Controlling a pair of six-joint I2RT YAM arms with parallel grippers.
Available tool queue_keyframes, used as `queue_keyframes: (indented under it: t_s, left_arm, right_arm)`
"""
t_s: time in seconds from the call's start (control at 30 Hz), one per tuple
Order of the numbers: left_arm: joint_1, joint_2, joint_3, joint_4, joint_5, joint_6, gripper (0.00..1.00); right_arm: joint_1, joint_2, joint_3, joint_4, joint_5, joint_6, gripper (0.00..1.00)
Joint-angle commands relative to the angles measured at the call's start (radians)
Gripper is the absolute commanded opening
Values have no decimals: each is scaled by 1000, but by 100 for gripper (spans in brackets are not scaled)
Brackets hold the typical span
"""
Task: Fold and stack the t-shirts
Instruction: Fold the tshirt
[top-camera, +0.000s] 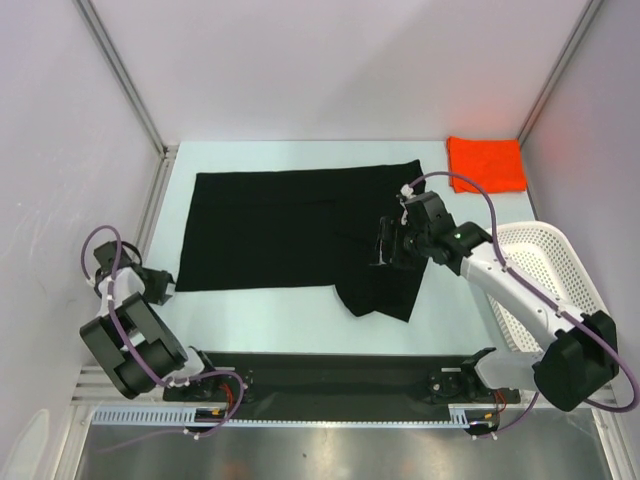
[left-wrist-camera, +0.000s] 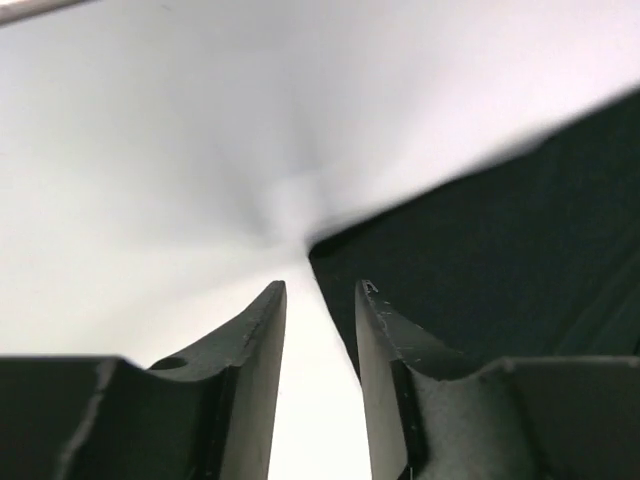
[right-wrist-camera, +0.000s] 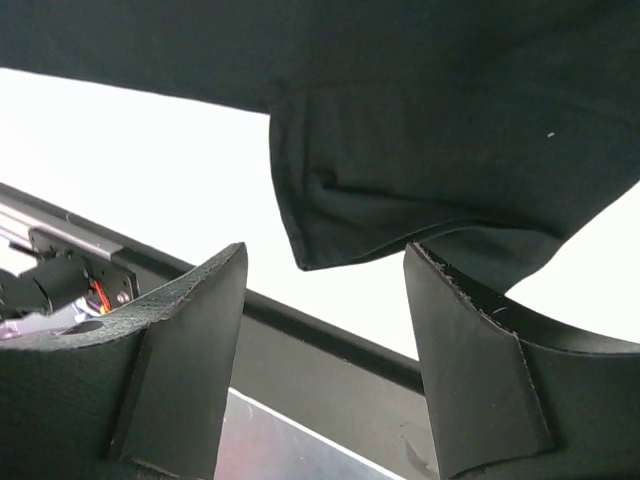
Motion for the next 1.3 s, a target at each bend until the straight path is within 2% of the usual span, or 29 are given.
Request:
queue_keyframes:
  t_s: [0.0,0.1,0.23,0.3,0.63,1.07,1.1,1.13,1.17,1.27]
  left_arm:
    - [25,3,14,11,28,-19,41]
    - [25,7,19,20,1,-19,55]
    - [25,89,22,40,45,-22,56]
    - [25,107,25,-4,15,-23,55]
    - [25,149,13,24,-1,-40,45]
    - [4,193,5,-17,-71,-69,48]
    - [2,195,7,-25,-76,-71,45]
    - [2,193,5,-25,-81,-69,35]
    - [2,190,3,-23,-90,-66,32]
    - [4,170,-4,-23,-97,-52,30]
  right_arm:
    - [2,-36,-51,63,-69,-12,69]
    - [2,-16,-46,53,-107,-33,68]
    - [0,8,-34,58,-127,-69,68]
    - [-17,30,-19,41,-134,-95,68]
    - [-118,59,-13,7,-181,-121,67]
    - [-175,22,-34,-33,-196,-167,66]
    - [-189,19,-42,-28,-207,-175,66]
    - [-195,16,-49,-29,-212,-176,66]
    - [-202,13,-58,-34,-218,-179,66]
    - [-212,4,-74,-51,-224,-179,66]
